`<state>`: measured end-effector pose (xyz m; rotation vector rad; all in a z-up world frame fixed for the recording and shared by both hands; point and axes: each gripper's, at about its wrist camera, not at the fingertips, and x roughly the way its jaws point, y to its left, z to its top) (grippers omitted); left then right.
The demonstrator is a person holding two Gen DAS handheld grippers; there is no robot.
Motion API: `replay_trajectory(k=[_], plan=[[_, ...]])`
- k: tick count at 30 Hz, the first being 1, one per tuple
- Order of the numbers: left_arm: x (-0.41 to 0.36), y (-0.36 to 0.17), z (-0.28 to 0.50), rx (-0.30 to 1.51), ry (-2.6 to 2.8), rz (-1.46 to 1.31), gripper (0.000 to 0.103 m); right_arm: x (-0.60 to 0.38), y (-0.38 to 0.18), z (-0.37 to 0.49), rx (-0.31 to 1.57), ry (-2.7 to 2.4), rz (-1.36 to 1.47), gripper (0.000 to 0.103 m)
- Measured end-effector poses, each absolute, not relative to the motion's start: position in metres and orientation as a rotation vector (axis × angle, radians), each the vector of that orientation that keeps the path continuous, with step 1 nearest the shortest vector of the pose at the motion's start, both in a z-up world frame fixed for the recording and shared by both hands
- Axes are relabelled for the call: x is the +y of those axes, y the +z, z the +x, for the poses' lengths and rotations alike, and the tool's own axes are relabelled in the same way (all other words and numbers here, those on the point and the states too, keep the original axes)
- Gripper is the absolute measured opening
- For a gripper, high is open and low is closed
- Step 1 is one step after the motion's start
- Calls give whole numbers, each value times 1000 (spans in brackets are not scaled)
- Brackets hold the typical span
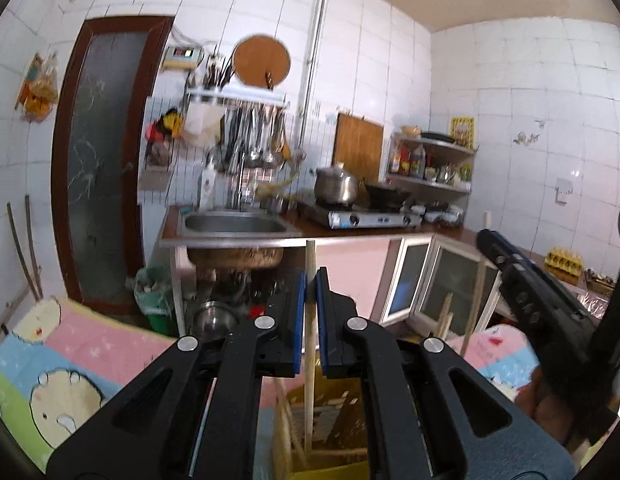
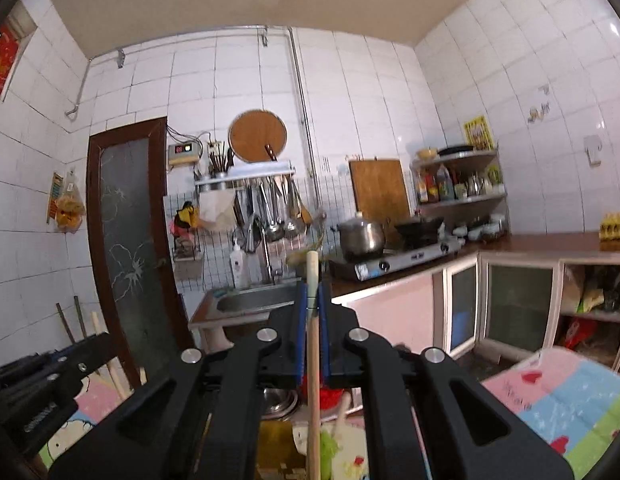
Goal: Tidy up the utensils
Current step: 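Lower the chopsticks into the caddy and open both grippers, then close the right gripper on the blue spatula while the left gripper grasps the grey spoon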
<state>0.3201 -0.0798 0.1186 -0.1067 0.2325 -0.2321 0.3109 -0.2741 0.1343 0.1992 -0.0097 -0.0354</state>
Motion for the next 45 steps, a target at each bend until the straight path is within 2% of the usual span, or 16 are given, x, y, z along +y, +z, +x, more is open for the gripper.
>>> replay_trajectory(k=[5,6,7,8,9,10,11,12,20,33,45], plan=[[-69,106,318,301,-218,-110,6,-277,116,305,102,18,189,7],[-67,106,316,309,-216,-105,12,-278,115,303,124,21,177,7],[-64,107,312,323,-215,-97,18,-278,114,300,139,17,165,12],[-60,110,306,329,-212,-95,35,-279,114,294,151,10,154,35],[-55,113,299,328,-203,-95,54,-282,114,283,156,9,156,50],[-51,115,293,328,-196,-93,64,-285,115,274,156,7,162,65],[-46,118,285,335,-191,-86,80,-287,116,261,165,1,161,65],[-43,118,279,340,-190,-81,84,-288,115,254,183,-7,152,65],[-7,95,227,486,-165,-51,98,-292,78,186,427,-53,155,73],[11,5,153,706,-129,-3,98,-254,6,111,588,-17,119,75],[10,-39,145,795,-118,42,98,-236,-30,106,689,-15,61,75]])
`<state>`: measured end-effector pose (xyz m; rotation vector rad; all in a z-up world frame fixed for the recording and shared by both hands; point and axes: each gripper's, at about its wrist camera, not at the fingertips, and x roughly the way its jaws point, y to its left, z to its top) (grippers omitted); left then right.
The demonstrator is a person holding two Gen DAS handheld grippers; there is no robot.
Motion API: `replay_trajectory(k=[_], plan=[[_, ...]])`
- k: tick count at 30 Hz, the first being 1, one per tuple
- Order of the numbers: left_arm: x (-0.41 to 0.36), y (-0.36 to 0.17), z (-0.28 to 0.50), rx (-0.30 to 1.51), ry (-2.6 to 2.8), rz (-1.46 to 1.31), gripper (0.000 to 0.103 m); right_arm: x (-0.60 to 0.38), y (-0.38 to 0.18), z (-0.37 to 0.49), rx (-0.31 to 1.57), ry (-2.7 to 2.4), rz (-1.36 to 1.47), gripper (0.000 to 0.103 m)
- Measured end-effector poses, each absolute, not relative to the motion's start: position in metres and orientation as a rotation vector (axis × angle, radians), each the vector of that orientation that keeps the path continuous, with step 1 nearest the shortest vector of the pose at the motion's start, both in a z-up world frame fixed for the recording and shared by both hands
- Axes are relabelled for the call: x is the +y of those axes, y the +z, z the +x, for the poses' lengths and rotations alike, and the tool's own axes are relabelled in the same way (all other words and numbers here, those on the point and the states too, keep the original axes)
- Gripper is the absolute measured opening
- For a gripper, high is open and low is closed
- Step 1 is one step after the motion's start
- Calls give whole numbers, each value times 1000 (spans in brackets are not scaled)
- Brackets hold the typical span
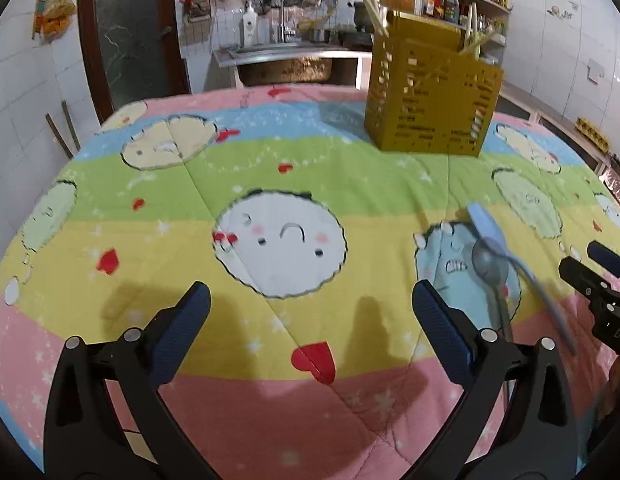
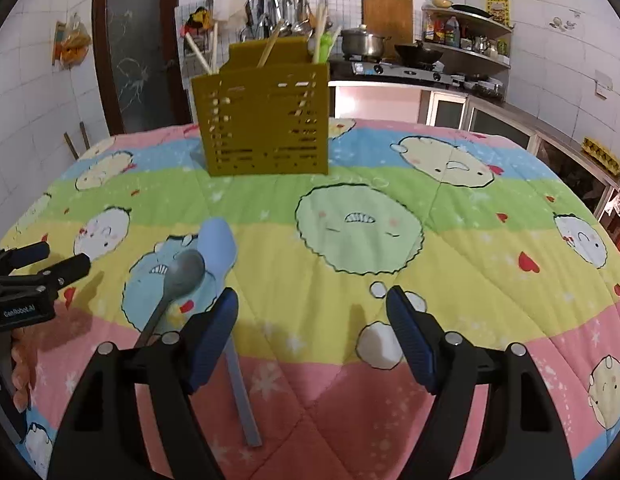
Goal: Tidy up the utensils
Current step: 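Close the right gripper on the blue spatula while the left gripper grasps the grey spoon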
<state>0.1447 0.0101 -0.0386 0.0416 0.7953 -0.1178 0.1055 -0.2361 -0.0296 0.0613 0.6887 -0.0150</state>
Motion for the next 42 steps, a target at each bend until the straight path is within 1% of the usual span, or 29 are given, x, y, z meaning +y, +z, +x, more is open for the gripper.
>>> replay_trajectory(k=[6,7,8,12,14,15,17,18,20,21,22,23,30,38,40,42], plan=[[11,-48,151,845,-114,33,98,-221,-35,116,747,26,0,74],[11,-48,151,847,-117,32,98,-219,-35,117,754,32,-8,73],[10,-47,151,848,-121,32,98,-216,-36,120,762,39,-18,67],[7,-47,150,853,-133,37,98,-204,-38,134,809,73,-54,55],[6,-48,149,863,-143,39,98,-201,-40,141,838,94,-57,46],[5,-48,149,868,-150,41,98,-199,-41,145,856,107,-57,44],[4,-49,149,873,-153,44,98,-195,-42,152,877,121,-63,36],[4,-49,149,874,-154,44,98,-193,-41,155,883,128,-67,33],[3,-50,150,881,-157,41,98,-190,-41,159,894,148,-70,21],[3,-50,150,884,-158,40,98,-188,-41,159,894,151,-72,17],[2,-50,151,888,-157,38,98,-188,-41,159,892,155,-73,10],[2,-50,150,889,-158,36,98,-187,-42,160,891,159,-69,7],[-13,-45,146,889,-196,2,98,-209,-37,147,861,76,-27,6],[-60,-46,142,911,-248,51,97,-262,-42,126,877,-68,28,6],[-68,-48,144,922,-244,57,93,-268,-44,124,878,-68,40,6],[-74,-51,146,943,-248,63,83,-270,-45,122,873,-68,44,6]])
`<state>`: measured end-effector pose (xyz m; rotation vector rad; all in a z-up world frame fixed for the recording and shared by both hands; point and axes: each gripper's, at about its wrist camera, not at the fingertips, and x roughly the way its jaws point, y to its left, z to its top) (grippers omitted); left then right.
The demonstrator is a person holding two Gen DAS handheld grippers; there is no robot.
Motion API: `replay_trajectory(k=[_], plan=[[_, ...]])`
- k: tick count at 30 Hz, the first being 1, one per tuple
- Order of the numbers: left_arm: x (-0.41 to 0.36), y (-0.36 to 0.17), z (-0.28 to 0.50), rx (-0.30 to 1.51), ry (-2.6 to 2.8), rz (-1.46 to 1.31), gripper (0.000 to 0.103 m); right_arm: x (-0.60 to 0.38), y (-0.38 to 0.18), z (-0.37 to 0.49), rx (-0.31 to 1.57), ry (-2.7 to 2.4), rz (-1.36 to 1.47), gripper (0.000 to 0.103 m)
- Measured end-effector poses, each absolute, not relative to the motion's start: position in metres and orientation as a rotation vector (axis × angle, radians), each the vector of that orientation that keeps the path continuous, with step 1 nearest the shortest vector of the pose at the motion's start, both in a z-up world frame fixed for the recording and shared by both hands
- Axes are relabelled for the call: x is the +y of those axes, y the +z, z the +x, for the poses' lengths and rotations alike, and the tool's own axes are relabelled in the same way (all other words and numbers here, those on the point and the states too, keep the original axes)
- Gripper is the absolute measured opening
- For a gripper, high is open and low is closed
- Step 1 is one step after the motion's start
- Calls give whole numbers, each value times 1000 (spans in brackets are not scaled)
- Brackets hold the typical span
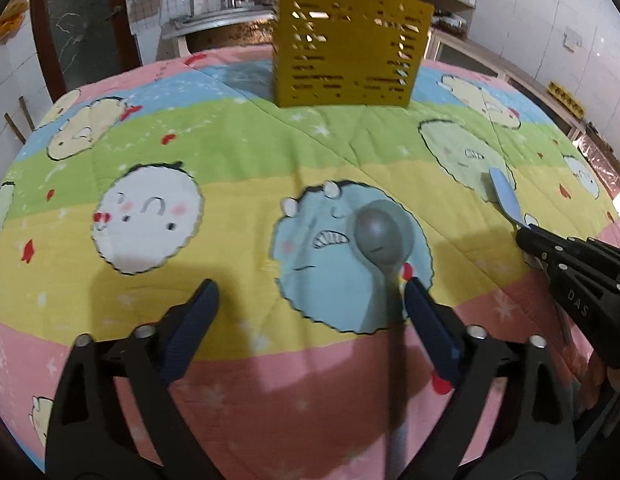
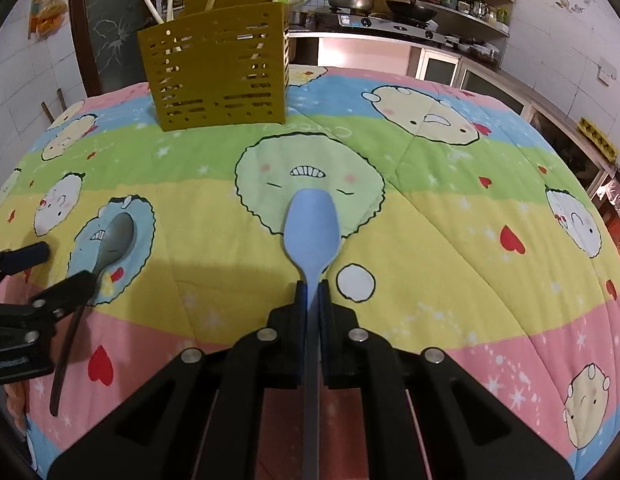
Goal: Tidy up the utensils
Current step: 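Close the right gripper on the blue spatula while the left gripper grasps the grey spoon, then lift the spatula and spoon upright and carry both toward the yellow caddy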
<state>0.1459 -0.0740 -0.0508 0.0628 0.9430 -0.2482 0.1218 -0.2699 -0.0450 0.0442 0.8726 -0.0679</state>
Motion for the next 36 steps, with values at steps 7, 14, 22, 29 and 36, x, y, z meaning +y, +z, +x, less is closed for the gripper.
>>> replay_trajectory(k=[7,14,22,29,36], plan=[[-89,-52,149,957,-231,86,67,-264,-46,123,869,-71,62,6],[-93,-52,152,948,-217,113,47,-256,-47,124,877,-91,63,6],[-91,-53,157,950,-230,113,30,-257,-47,128,896,-77,69,6],[-97,-54,159,937,-236,137,26,-260,-46,140,935,-51,92,6],[-96,-54,163,936,-245,123,22,-256,-45,145,927,-40,100,6]])
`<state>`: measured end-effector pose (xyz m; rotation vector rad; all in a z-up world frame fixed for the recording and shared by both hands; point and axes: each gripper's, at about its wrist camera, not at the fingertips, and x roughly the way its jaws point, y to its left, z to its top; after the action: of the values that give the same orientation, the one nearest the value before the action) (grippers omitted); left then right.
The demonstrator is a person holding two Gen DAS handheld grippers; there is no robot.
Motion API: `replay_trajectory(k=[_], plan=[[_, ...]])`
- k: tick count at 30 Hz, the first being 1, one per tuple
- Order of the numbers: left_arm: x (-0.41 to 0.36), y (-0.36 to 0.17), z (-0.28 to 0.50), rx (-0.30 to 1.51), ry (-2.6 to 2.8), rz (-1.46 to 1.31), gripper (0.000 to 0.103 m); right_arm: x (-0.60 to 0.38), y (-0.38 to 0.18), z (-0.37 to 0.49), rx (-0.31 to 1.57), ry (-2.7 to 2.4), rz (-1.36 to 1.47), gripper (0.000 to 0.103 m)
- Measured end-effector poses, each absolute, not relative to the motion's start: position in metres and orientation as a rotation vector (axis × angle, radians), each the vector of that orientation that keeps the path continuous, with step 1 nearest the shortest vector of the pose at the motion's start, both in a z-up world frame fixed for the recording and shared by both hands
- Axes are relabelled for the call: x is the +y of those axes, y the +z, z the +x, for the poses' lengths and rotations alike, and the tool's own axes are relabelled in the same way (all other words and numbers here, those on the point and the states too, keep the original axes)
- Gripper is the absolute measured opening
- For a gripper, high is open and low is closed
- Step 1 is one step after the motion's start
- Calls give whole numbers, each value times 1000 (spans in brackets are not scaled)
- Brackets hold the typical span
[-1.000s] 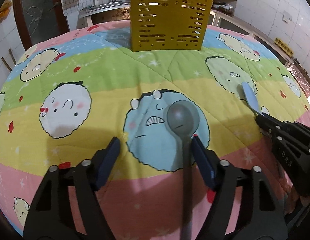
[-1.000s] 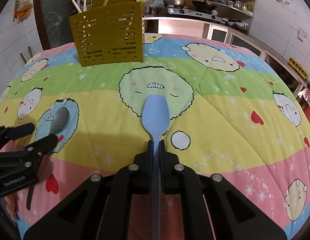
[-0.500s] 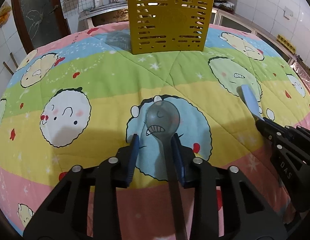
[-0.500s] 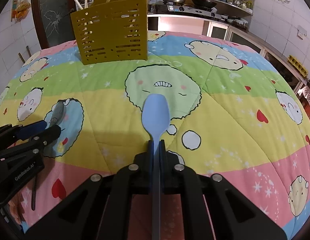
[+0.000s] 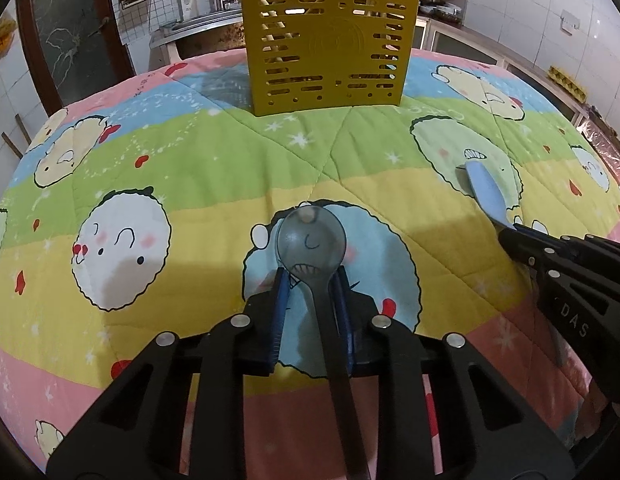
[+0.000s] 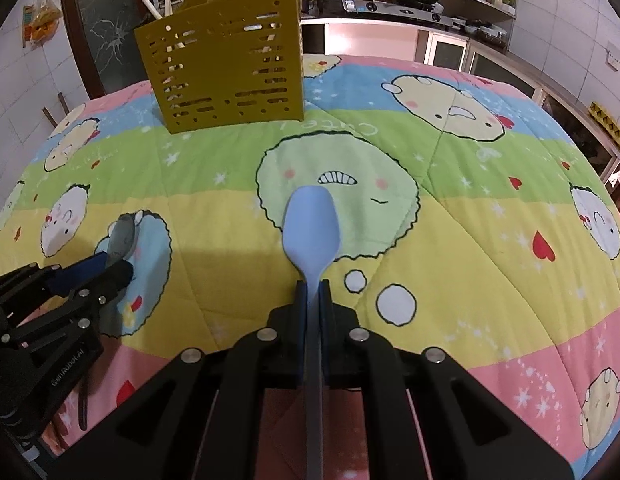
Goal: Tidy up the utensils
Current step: 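Lift the spatula and spoon upright and carry both toward the yellow caddy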
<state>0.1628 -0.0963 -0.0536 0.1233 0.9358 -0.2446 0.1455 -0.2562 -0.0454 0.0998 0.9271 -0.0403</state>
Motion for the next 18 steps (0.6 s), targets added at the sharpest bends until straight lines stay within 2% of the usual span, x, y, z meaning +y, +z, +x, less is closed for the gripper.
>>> replay_trajectory(k=[4,18], plan=[[-96,-53,162,934,-245,121,20,-255,-46,145,915,-47,107,6],[-92,-51,167,930,-267,103,6,-255,-46,147,911,-41,111,6]])
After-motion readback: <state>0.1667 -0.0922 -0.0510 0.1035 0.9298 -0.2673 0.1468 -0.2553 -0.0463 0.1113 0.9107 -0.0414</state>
